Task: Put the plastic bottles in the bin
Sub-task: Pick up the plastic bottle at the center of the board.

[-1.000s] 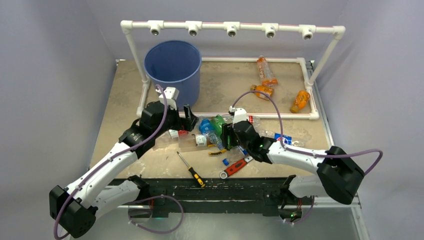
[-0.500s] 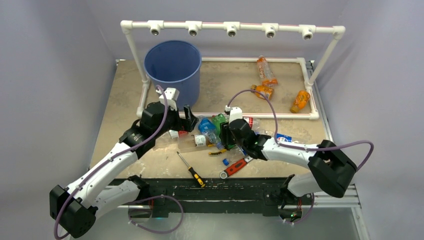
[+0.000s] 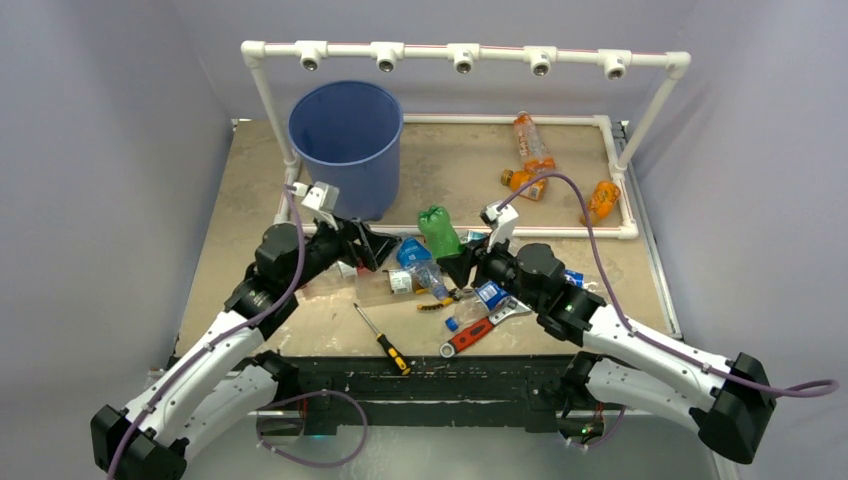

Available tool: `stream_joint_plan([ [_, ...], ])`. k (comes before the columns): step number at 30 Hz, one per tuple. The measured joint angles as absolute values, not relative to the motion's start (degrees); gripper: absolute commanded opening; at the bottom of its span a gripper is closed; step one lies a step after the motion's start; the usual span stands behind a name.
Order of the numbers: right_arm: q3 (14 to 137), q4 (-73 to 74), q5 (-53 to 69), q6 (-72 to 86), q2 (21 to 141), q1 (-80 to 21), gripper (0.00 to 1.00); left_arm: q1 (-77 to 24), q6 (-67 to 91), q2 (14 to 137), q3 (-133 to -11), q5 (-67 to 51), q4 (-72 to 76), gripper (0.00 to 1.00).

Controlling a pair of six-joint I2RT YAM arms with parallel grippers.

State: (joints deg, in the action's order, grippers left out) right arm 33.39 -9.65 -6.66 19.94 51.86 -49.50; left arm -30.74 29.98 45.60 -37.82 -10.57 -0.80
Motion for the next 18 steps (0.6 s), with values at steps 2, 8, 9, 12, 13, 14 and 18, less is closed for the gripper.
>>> stream_joint_plan([
  [2,33.4,-9.9,-3.7,19.9,51.7,-49.5,0.44,-30.3,31.2,44.1,-36.3,-13.8,3.2,0.99],
  [8,32.3,-9.9,3.0,19.9,51.7,-49.6,0.44,-30.1,35.0,43.8,-33.5,-23.8,14.2,0.99],
  [9,32.3,-10.2,4.2,19.9,51.7,-49.6,0.44,-30.1,35.7,44.1,-32.9,-25.3,16.2,0.99],
  [12,31.8,-11.8,6.0,20.2,51.7,-49.8,0.43,-30.1,37.3,45.2,-32.3,-27.9,18.9,0.98],
  [13,31.6,-12.2,6.8,20.3,51.7,-49.9,0.43,-30.1,37.7,45.9,-32.3,-28.5,19.4,0.98],
  [14,31.5,-12.5,7.3,20.4,51.8,-49.9,0.43,-30.1,38.1,46.7,-32.3,-29.0,19.8,0.98],
  [18,31.5,-14.0,8.6,20.5,52.5,-50.9,0.44,-30.1,39.3,49.5,-32.3,-30.5,20.1,0.96],
])
